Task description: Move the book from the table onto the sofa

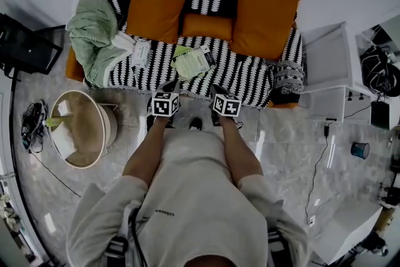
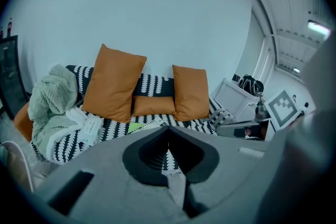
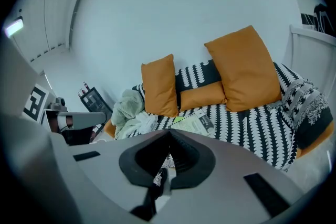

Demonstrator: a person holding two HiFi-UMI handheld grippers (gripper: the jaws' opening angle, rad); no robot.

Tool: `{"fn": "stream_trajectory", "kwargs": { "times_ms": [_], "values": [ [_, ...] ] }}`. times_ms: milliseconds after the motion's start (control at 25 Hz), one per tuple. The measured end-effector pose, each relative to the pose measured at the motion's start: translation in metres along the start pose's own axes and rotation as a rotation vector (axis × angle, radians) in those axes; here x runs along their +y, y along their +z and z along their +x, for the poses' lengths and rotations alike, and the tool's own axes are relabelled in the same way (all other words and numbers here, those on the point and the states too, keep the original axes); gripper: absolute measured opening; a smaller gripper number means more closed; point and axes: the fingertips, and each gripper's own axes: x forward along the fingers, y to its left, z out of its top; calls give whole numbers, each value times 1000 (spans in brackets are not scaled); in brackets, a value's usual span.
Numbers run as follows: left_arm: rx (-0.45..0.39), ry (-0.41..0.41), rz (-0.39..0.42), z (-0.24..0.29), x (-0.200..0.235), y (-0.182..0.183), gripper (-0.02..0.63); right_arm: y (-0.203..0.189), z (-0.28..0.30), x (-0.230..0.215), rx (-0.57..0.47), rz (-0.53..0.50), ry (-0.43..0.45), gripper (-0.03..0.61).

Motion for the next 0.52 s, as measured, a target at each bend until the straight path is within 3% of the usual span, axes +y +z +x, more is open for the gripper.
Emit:
{"fn": "stream_trajectory", "kwargs": {
  "times_ms": [520],
  "values": [
    [29,-17,-22,10,-8,-10,9,-6,-1,-12,26,-5,-12,6]
  ]
}}
